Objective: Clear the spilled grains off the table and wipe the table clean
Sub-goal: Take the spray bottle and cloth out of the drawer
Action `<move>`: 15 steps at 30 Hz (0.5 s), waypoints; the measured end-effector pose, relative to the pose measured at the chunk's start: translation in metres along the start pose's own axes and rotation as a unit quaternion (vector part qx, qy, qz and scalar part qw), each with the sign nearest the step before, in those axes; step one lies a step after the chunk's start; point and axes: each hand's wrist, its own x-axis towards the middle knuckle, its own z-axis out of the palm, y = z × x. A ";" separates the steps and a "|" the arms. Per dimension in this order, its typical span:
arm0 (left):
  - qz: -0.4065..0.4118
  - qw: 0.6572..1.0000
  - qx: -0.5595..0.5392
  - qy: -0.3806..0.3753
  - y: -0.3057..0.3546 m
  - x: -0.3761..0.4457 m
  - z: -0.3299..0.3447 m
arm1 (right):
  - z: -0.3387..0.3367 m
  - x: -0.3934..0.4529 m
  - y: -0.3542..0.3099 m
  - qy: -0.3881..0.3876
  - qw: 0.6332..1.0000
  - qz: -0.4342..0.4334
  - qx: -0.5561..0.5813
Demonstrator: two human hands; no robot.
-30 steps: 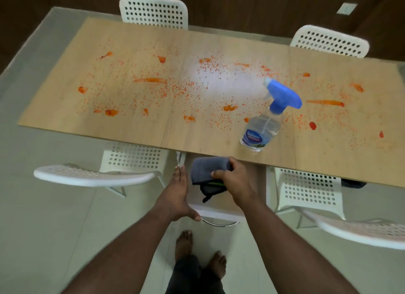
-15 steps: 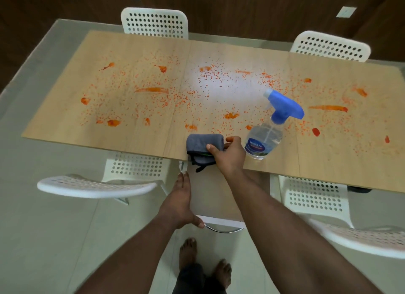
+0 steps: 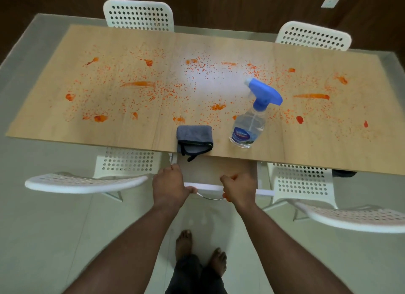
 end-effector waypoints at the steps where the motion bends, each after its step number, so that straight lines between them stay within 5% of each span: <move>1: -0.026 0.999 -0.032 -0.002 0.004 -0.001 0.003 | -0.003 0.001 0.006 -0.001 0.998 0.037 0.046; 3: -0.093 0.987 -0.133 -0.007 0.011 -0.002 0.011 | -0.010 0.004 0.010 0.014 0.979 0.115 0.170; 5: -0.187 0.926 -0.326 -0.031 0.018 0.003 0.019 | -0.018 0.014 0.010 0.022 0.935 0.179 0.306; 8: -0.356 0.648 -0.671 -0.060 0.032 0.020 0.011 | -0.025 0.024 0.002 0.002 0.859 0.216 0.465; 10: -0.363 0.529 -0.765 -0.057 0.035 0.032 0.003 | -0.026 0.031 -0.001 -0.005 0.837 0.206 0.508; 15: -0.332 0.435 -0.836 -0.041 0.030 0.060 -0.008 | -0.027 0.055 -0.010 -0.033 0.817 0.177 0.548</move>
